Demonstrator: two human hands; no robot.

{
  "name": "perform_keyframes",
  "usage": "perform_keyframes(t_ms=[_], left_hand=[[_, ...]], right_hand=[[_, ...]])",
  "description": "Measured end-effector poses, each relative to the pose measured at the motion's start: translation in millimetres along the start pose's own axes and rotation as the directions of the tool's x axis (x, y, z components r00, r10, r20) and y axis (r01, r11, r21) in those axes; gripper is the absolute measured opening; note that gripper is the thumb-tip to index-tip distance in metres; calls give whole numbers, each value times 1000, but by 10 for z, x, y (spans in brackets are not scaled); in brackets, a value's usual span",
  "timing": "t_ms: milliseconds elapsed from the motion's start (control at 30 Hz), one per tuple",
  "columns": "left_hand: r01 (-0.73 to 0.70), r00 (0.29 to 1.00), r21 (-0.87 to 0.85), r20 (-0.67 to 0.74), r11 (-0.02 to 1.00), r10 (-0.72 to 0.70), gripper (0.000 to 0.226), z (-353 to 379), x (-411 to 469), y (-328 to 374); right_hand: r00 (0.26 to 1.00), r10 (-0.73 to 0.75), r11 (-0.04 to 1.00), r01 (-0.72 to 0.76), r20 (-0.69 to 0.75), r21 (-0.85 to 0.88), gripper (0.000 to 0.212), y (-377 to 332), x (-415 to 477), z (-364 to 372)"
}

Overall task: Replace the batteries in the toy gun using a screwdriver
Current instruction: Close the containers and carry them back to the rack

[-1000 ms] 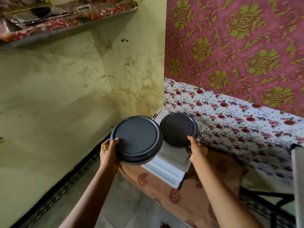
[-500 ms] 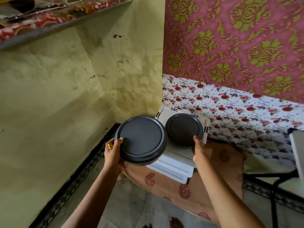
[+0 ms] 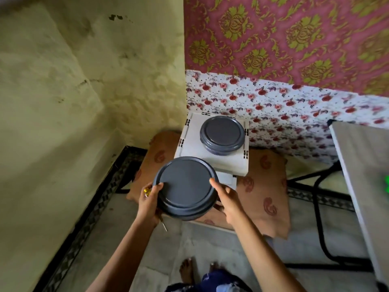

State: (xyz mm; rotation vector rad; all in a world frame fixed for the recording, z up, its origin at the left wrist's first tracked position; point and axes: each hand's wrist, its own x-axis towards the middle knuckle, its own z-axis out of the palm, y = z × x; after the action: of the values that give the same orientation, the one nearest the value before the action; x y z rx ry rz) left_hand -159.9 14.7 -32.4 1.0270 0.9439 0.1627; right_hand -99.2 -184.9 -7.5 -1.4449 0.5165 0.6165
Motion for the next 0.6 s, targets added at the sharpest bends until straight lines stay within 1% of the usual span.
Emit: perform_keyframes(t_ms=[100, 133, 200, 267, 333, 433, 500, 567, 600], left_hand=[[18, 1000, 40, -3, 999, -18, 16, -1, -72, -188], [26, 1000, 46, -8, 999, -26, 13, 21, -110, -236], [36, 998, 75, -53, 997, -32, 9, 73, -174, -344], [34, 995, 100, -101, 994, -24, 3, 156, -169, -470], [28, 991, 135, -131, 990, -10, 6, 234, -94, -596], [14, 992, 173, -124, 985, 7, 11, 387, 118, -717], [-19, 995, 215, -90, 976, 39, 24, 524, 328, -752], [-67, 994, 294, -66, 953, 90, 37, 656, 574, -779], [-91, 992, 316, -55, 945, 114, 40, 721, 696, -779]], right_hand=[[1000, 1, 1000, -1, -24, -13, 16, 226, -86, -149], [999, 6, 1000, -6, -42, -14, 14, 281, -107, -184], [995, 9, 999, -13, -95, -34, 15, 405, -84, -259], [991, -5, 998, -3, -137, -57, 25, 497, 16, -339], [987, -15, 998, 6, -157, -60, 29, 581, 161, -409], [981, -25, 999, 19, -193, -29, 15, 566, 379, -456], [978, -50, 999, 51, -203, 0, 11, 516, 607, -490], [976, -82, 996, 89, -202, 25, 14, 478, 876, -515], [976, -92, 994, 102, -196, 39, 15, 446, 989, -518]])
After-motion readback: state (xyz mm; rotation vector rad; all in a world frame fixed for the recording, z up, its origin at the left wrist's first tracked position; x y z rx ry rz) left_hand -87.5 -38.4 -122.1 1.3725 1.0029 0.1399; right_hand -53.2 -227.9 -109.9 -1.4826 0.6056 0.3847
